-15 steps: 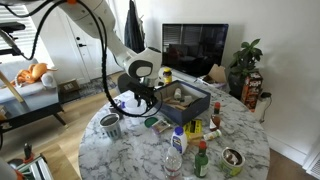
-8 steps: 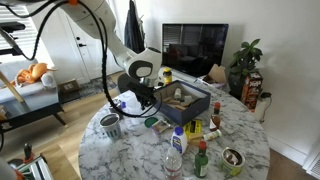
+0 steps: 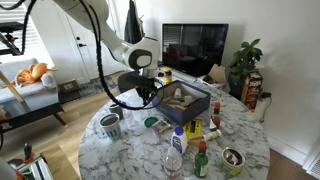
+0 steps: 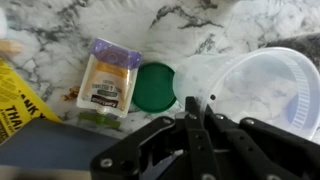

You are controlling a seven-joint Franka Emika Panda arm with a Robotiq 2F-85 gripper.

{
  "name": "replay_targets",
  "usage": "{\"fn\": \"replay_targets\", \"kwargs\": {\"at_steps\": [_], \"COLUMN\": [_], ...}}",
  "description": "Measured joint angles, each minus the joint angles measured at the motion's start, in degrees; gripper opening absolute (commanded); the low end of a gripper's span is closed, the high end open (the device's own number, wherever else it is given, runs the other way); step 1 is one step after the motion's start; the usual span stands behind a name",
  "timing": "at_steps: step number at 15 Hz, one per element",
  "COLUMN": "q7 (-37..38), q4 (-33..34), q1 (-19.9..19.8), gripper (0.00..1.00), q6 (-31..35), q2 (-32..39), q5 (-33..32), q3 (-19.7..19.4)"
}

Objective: Empty the larger plastic cup into the silver cup then stack them

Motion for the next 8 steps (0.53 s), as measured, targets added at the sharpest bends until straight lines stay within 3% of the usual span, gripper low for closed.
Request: {"fn": "replay_targets", "kwargs": {"at_steps": [8], "q7": [17.18], "q4": [-0.43], "q1": [5.14], "gripper": [0.01], "q6": [-23.95], "q2": [-17.87], "q5": [-24.44], "q3": [-0.76]}}
